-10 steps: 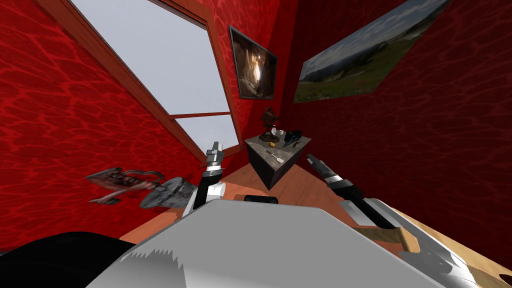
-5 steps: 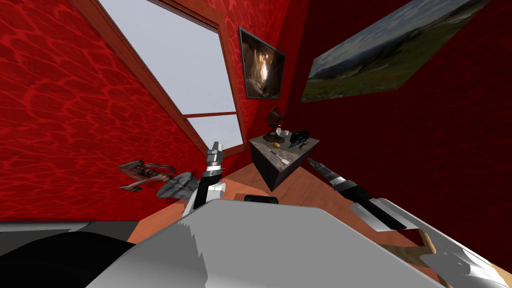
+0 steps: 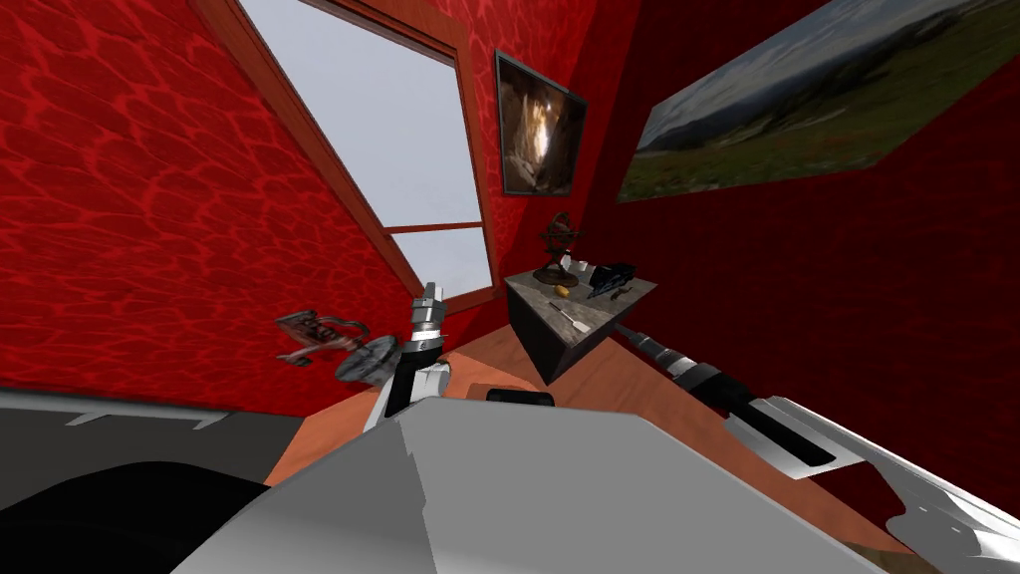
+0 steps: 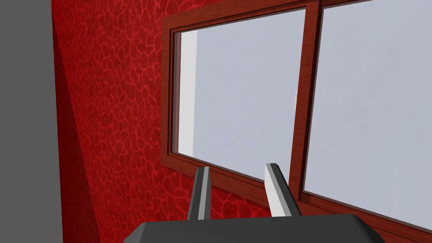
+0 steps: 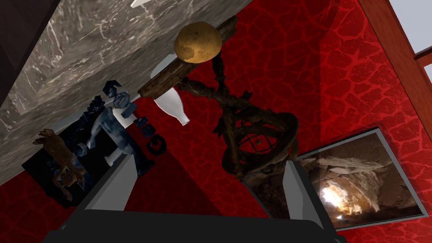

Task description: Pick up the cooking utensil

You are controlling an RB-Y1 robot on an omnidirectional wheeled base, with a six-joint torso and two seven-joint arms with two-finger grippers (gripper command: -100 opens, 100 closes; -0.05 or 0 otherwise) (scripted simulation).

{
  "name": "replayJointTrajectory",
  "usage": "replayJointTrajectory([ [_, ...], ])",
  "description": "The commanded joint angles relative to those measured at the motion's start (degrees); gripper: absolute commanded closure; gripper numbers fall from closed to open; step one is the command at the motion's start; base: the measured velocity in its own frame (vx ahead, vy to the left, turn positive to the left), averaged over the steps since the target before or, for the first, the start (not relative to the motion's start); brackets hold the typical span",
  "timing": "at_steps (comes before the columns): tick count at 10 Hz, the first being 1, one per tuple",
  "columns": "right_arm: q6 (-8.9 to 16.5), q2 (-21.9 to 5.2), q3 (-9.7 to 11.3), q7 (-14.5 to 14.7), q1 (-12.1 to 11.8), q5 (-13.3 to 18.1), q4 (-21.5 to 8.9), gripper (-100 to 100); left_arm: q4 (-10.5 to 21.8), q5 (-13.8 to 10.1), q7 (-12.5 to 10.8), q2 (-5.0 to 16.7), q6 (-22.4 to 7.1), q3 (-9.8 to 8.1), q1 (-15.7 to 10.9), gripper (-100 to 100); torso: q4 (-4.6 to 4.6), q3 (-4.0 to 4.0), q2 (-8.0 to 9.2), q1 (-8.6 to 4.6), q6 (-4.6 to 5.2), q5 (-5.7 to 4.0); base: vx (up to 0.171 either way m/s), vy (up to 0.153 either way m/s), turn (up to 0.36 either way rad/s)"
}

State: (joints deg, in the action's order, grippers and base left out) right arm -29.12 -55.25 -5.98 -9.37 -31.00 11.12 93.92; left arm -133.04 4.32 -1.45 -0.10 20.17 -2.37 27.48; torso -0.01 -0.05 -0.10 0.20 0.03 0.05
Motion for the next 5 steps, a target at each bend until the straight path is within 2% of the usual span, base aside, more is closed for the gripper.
replayJointTrajectory([
  [1,-0.72,-2.86,1.59,0.11,-0.41,0.68,-2.8,-100,0.0,0.0,0.0,0.0,0.0,0.0,0.0,0,0.0,0.0,0.0,0.0,0.0,0.0,0.033,0.064,0.145],
  [2,-0.72,-4.19,1.59,0.11,-0.41,0.68,-2.8,-100,0.0,0.0,0.0,0.0,0.0,0.0,0.0,0,-0.01,-0.01,-0.03,0.03,-0.03,-0.01,0.026,0.061,0.103],
  [3,-1.33,-5.86,3.33,0.42,-0.74,1.33,-5.22,-100,0.0,0.0,0.0,0.0,0.0,0.0,0.0,0,0.0,-0.01,-0.02,0.02,-0.02,0.0,0.03,0.077,0.208],
  [4,-1.33,-7.16,3.33,0.42,-0.74,1.33,-5.22,-100,0.0,0.0,0.0,0.0,0.0,0.01,-0.01,0,-0.01,-0.02,-0.03,0.07,-0.05,0.01,0.029,0.057,0.095],
  [5,-1.94,-9.25,5.21,0.77,-1.06,1.94,-7.34,-100,0.0,0.0,0.0,0.0,0.0,0.0,0.0,0,-0.01,-0.01,-0.02,0.02,0.0,0.0,0.046,0.064,0.159],
])
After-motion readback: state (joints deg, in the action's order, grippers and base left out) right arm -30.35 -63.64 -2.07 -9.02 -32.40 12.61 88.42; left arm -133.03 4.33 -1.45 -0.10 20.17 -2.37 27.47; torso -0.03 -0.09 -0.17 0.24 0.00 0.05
